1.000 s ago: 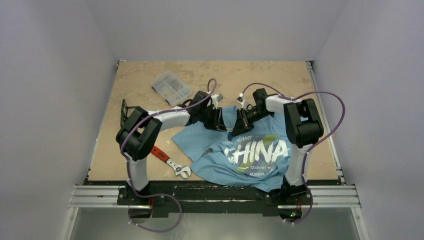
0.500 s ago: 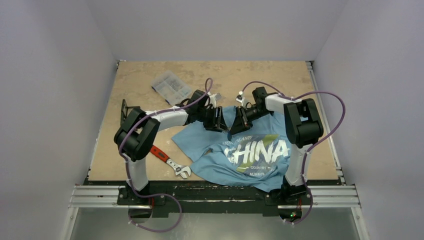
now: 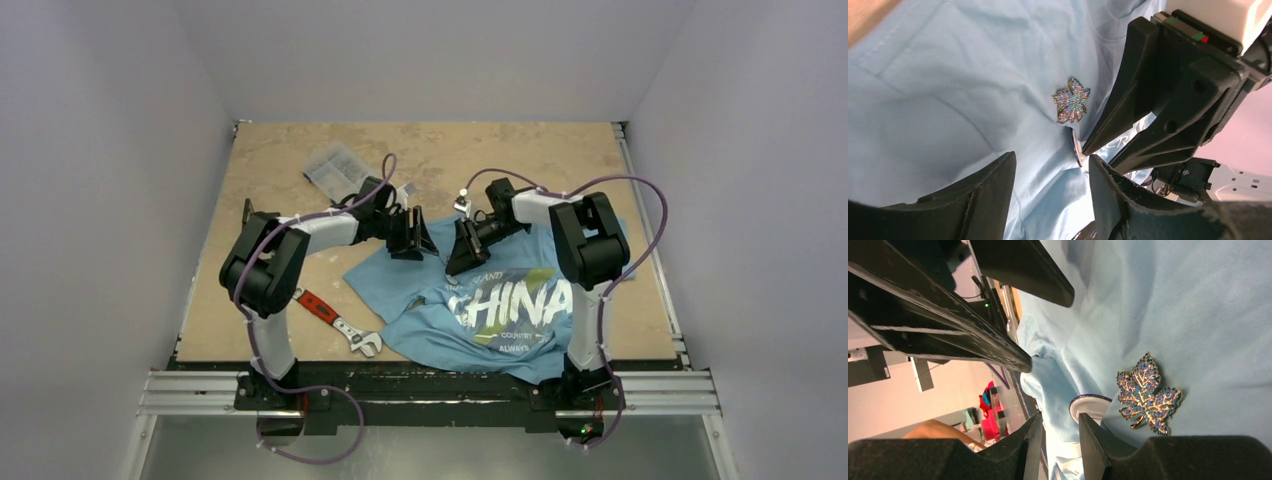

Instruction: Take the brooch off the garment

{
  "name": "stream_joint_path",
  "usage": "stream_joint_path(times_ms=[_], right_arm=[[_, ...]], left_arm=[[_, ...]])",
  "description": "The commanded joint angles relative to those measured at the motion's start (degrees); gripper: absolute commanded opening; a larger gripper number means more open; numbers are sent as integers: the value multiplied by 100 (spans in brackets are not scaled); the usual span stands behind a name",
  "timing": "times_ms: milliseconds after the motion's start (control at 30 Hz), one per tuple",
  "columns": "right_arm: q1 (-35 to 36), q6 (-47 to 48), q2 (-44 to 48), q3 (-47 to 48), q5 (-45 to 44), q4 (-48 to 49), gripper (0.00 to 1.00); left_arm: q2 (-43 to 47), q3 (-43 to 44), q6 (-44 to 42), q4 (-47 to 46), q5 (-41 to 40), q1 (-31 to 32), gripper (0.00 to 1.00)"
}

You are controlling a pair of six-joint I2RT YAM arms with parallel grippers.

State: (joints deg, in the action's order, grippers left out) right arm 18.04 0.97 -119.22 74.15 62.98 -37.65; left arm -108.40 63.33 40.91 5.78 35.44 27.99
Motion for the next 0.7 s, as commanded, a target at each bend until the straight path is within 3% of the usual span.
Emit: stream_joint_path(times_ms=[0,133,333,500,667], right_arm=[[139,-35,-118,233,34,19,37],[199,-191,-200,234,-71,150,37],[179,219,442,343,-66,-48,38],[23,517,846,273,-297,-356,38],[-247,601,900,88,-782,-493,36]], left_arm=[[386,-196,-74,90,229,-122,56],[543,-488,50,-227,276,-127,54],[519,-601,257,-907,757,-74,42],[269,-442,355,-998,845,97,30],[30,-189,369,-894,853,275,29]])
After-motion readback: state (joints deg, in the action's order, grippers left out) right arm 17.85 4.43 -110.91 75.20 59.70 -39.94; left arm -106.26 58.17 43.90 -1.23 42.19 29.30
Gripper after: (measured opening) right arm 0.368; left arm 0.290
